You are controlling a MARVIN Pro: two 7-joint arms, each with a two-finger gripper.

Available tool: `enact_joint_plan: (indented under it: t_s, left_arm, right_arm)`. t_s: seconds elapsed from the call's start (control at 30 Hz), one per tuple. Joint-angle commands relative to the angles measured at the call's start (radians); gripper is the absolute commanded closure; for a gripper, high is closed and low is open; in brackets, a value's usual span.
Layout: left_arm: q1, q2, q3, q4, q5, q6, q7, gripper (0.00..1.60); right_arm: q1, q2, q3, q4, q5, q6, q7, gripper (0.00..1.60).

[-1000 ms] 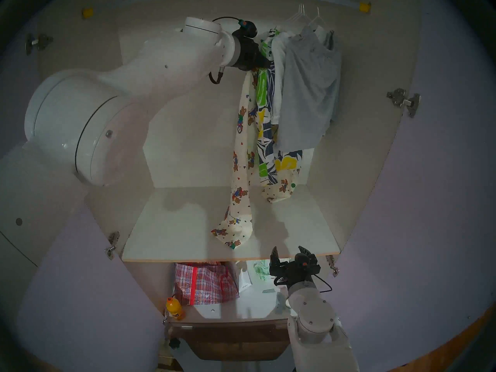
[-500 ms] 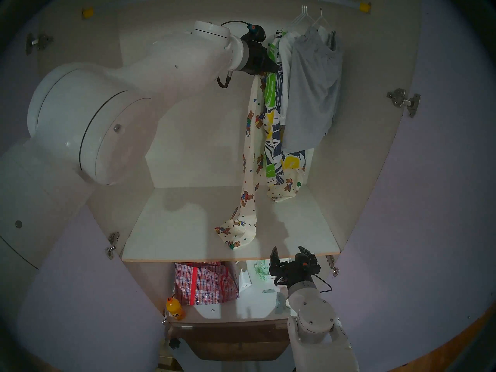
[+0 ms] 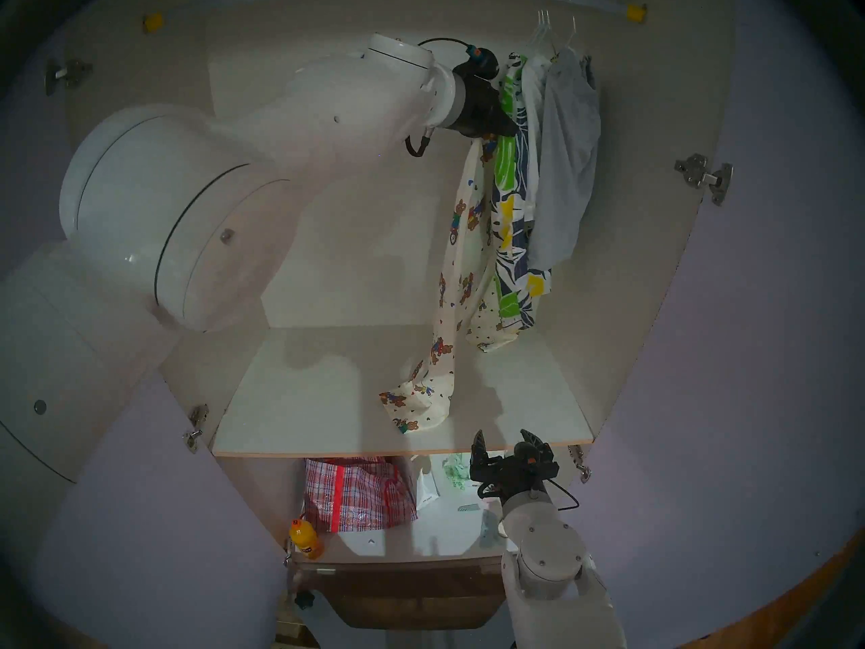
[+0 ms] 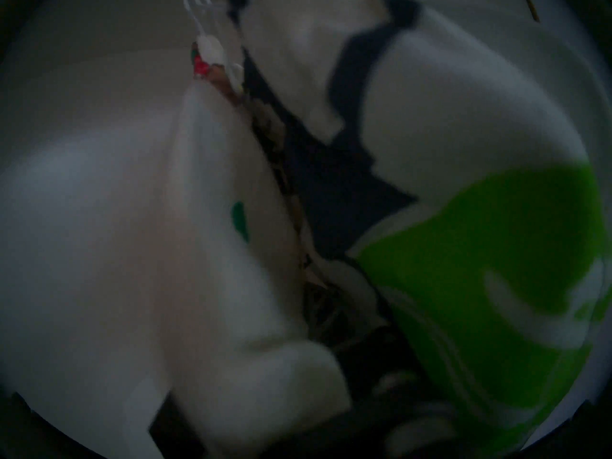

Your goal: Move and arrange clothes and pants in the wardrobe

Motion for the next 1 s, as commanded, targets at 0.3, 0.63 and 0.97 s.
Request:
enact_joint_plan:
  t_s: [0.3, 0.63, 0.97]
  left_arm:
    - [-0.044, -0.001, 0.036, -0.009, 0.026, -0.012, -0.091, 0.00]
    - [-0.064, 0.082, 0.034, -0.024, 0.029, -0.025, -0.226, 0.00]
    - [-0.077, 0.147, 0.005, -0.045, 0.011, -0.004, -0.355, 0.00]
  right_arm:
    - [0.009, -0.001, 0.000, -0.025, 0.000, -0.004, 0.000, 0.00]
    - [0.009, -0.001, 0.000, -0.025, 0.000, -0.004, 0.000, 0.00]
    - [0.010, -0.001, -0.001, -0.022, 0.000, -0.005, 0.000, 0.00]
